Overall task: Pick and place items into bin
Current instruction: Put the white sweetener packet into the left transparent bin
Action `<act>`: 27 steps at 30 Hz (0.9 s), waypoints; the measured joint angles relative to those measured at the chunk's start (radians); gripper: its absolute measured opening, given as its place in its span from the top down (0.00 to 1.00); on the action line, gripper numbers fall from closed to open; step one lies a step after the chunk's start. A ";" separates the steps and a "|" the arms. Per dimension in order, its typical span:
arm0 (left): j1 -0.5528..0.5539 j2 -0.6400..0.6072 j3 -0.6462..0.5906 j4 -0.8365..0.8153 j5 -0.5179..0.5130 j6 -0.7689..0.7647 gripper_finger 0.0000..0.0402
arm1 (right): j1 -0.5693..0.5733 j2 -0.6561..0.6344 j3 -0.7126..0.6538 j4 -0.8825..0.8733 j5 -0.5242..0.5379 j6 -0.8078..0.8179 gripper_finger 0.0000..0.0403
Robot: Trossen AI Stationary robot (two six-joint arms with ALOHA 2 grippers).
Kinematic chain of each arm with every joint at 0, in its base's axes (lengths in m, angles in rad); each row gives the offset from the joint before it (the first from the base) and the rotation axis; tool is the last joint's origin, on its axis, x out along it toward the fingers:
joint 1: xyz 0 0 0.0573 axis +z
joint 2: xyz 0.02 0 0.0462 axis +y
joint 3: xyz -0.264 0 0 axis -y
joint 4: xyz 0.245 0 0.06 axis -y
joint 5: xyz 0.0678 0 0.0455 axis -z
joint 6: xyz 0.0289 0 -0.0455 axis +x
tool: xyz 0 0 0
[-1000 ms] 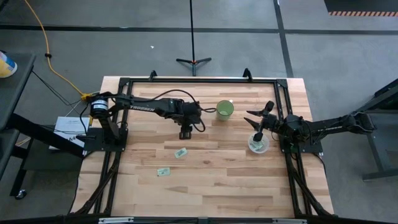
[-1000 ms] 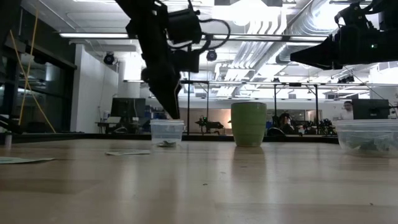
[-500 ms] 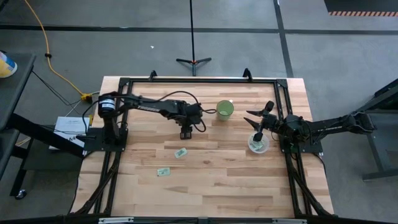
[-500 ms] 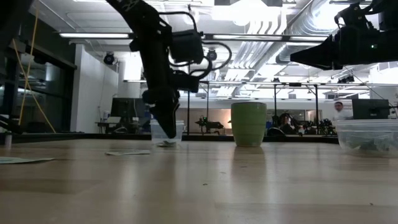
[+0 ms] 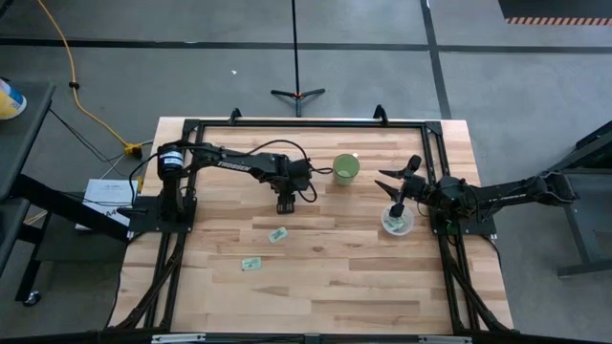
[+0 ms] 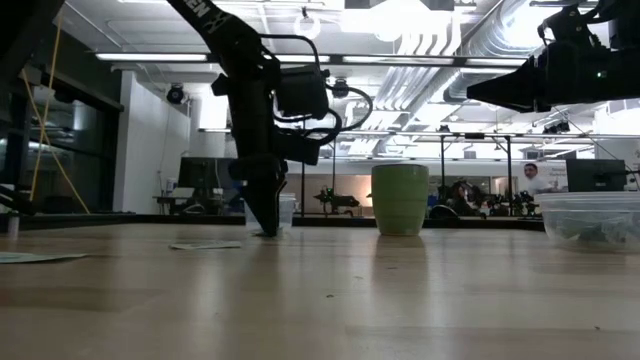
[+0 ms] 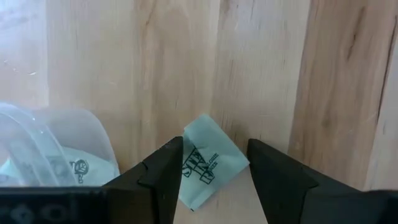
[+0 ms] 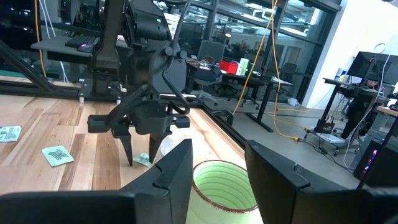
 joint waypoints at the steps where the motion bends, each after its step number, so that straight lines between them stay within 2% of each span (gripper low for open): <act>1: 0.000 0.000 0.000 0.000 0.000 0.001 0.47 | 0.000 0.000 0.000 0.000 0.000 0.000 0.65; 5: 0.000 0.000 0.000 -0.003 0.003 0.002 0.55 | 0.000 0.000 0.000 0.000 0.000 0.000 0.65; 18: 0.000 0.001 0.012 -0.031 -0.001 0.011 0.94 | 0.000 0.000 0.000 0.000 0.000 0.000 0.65; 23: -0.001 -0.001 0.052 -0.088 0.000 0.012 0.94 | 0.000 0.000 0.000 0.000 0.000 0.000 0.65; 27: -0.005 -0.002 0.091 -0.118 -0.001 0.030 0.87 | 0.000 0.000 0.000 0.001 0.000 0.000 0.65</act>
